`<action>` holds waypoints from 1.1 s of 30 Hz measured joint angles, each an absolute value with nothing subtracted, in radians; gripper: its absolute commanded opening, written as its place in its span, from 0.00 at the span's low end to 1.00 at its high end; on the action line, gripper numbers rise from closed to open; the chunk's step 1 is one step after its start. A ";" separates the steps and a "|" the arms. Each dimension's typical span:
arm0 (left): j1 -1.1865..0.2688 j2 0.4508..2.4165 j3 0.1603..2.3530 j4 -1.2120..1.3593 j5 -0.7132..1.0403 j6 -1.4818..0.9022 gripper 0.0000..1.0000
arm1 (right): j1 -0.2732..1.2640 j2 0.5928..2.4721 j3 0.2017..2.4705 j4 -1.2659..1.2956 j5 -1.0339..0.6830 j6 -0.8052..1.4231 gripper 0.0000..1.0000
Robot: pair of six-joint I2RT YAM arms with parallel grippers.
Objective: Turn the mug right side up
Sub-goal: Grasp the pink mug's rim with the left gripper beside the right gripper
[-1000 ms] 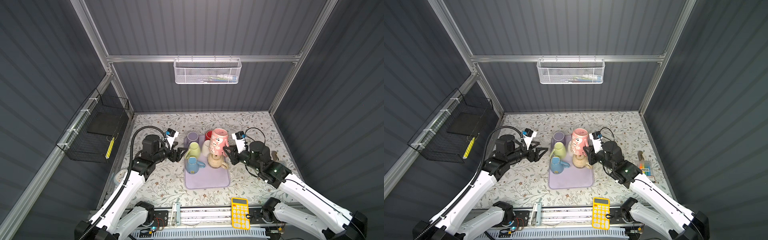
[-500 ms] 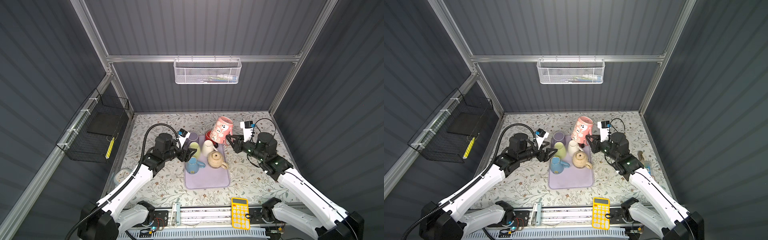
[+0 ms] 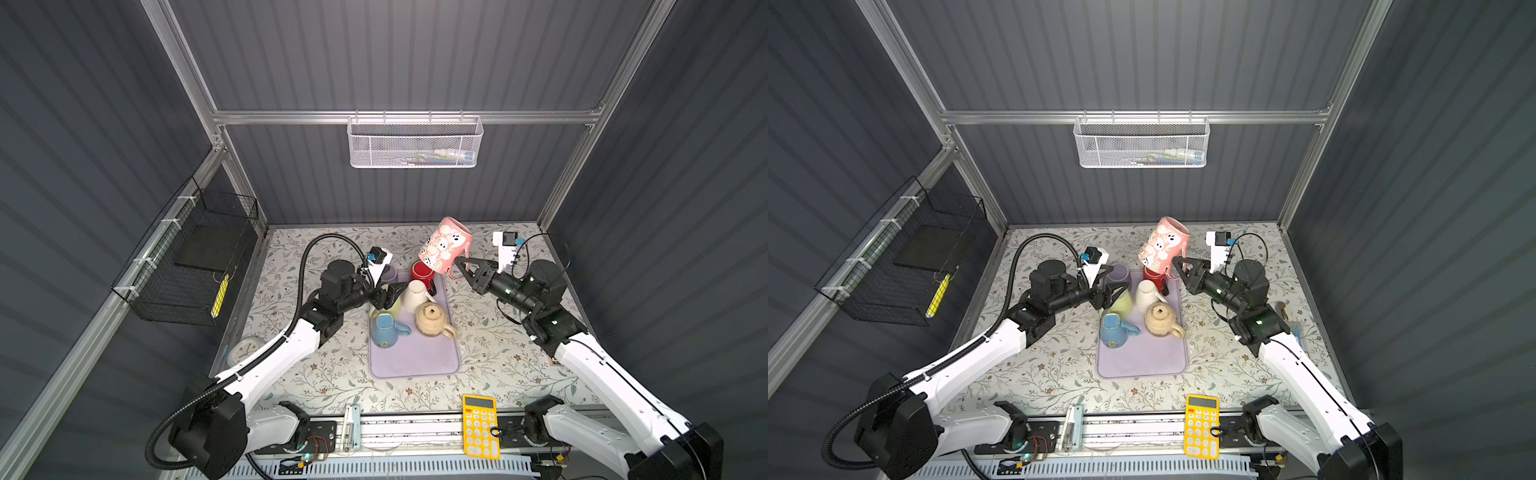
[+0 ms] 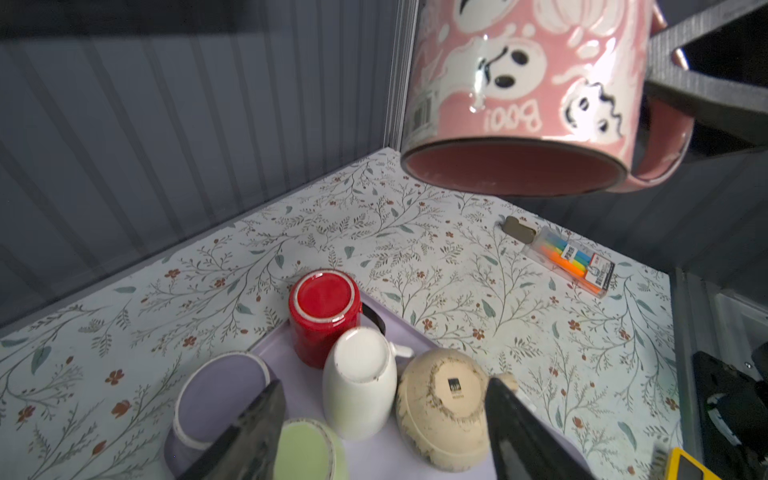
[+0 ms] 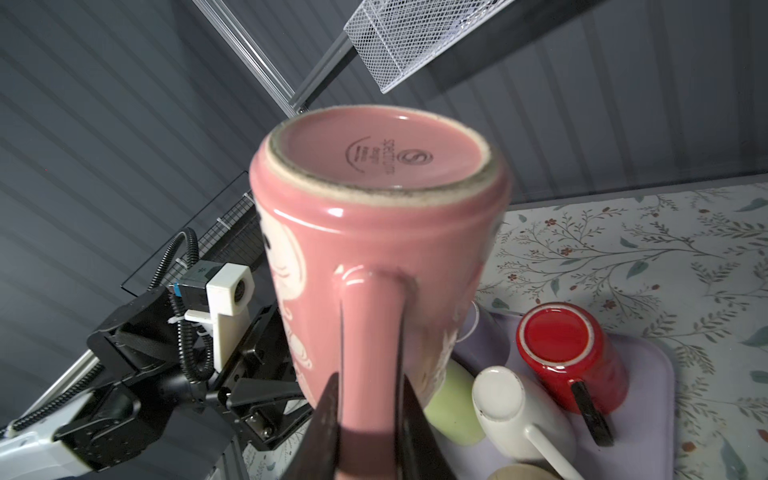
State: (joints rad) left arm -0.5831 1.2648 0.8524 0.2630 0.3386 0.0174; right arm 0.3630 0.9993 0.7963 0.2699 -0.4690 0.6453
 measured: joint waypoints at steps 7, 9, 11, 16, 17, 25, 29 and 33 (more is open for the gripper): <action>-0.610 1.345 0.879 0.429 0.344 0.014 0.76 | 0.350 1.021 0.774 0.350 -0.502 0.734 0.00; -0.610 1.362 0.891 0.469 0.351 0.014 0.76 | 0.348 1.026 0.770 0.364 -0.508 0.754 0.00; -0.614 1.375 0.898 0.511 0.359 0.010 0.76 | 0.347 1.030 0.764 0.381 -0.514 0.774 0.00; -0.615 1.412 0.902 0.617 0.372 -0.015 0.74 | 0.339 1.047 0.757 0.434 -0.530 0.828 0.00; -0.615 1.424 0.904 0.641 0.376 -0.022 0.74 | 0.338 1.054 0.757 0.449 -0.533 0.840 0.00; -0.615 1.525 0.932 0.785 0.405 -0.082 0.70 | 0.328 1.090 0.743 0.542 -0.555 0.933 0.00; -0.615 1.548 0.951 0.827 0.417 -0.097 0.65 | 0.327 1.098 0.730 0.580 -0.559 0.966 0.00; -0.615 1.564 0.970 0.870 0.424 -0.114 0.60 | 0.327 1.110 0.720 0.615 -0.562 0.997 0.00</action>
